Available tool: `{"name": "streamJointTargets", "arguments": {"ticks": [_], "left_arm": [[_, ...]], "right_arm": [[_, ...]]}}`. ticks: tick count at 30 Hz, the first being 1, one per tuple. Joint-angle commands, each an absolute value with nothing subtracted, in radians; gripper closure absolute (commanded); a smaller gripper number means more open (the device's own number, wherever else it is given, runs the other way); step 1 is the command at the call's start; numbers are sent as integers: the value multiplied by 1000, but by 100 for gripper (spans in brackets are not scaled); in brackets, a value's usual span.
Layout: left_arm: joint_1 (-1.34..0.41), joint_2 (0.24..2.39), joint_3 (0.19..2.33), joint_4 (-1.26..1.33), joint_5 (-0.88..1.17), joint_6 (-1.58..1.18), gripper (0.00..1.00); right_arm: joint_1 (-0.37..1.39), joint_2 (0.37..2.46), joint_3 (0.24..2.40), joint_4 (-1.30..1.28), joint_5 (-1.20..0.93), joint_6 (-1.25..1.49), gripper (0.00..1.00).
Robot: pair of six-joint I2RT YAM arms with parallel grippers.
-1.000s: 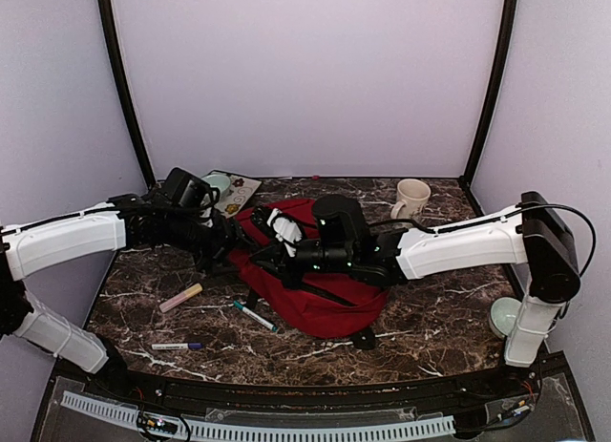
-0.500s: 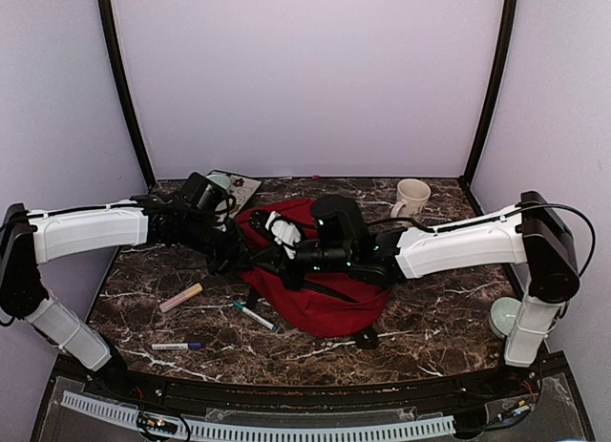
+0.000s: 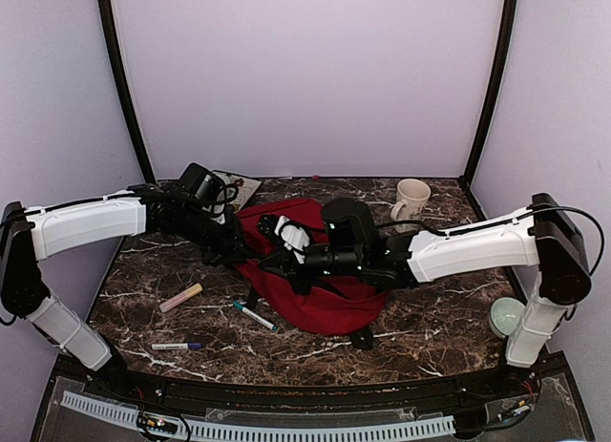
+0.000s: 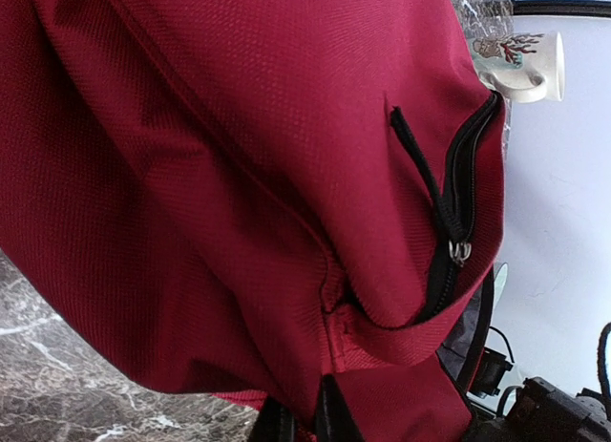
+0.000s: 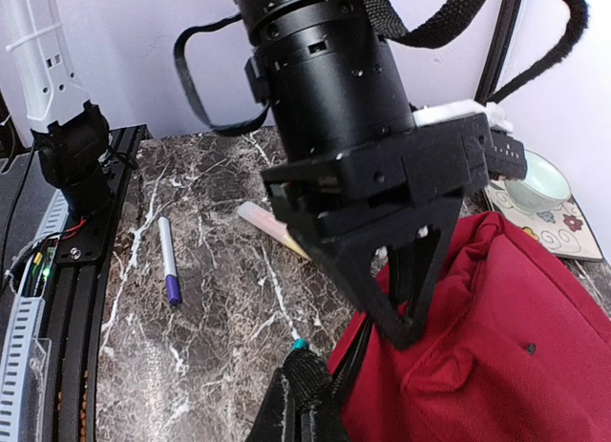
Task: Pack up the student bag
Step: Zip the student bag into the largest pocket of the bag.
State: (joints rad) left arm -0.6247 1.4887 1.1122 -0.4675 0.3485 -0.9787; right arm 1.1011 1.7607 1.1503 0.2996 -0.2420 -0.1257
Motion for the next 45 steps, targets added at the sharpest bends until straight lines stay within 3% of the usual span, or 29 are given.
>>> {"name": "streamJointTargets", "arguments": {"ticks": [1, 11, 19, 25, 26, 30, 32, 45], "left_arm": [[-556, 1476, 1122, -533, 312, -793, 100], [-517, 1579, 1223, -507, 398, -604, 100], [-517, 1751, 1426, -538, 411, -466, 100], [-517, 1889, 1614, -638, 305, -419, 100], [-520, 1894, 1632, -641, 324, -417, 98], [-547, 1834, 1600, -645, 305, -423, 54], [-552, 1782, 1568, -653, 294, -448, 43], [-593, 1515, 1296, -636, 307, -826, 35]], "right_arm": [[1110, 1673, 1085, 358, -278, -107, 100], [1109, 1600, 1002, 321, -297, -93, 100], [1121, 1565, 1032, 322, -317, 8, 100], [1134, 1638, 1077, 353, -252, 31, 100], [1134, 1650, 1087, 348, -238, 28, 100], [1130, 1689, 1104, 365, -193, 19, 100], [1125, 1704, 1112, 369, -197, 20, 100], [1101, 1781, 1190, 392, -250, 26, 100]]}}
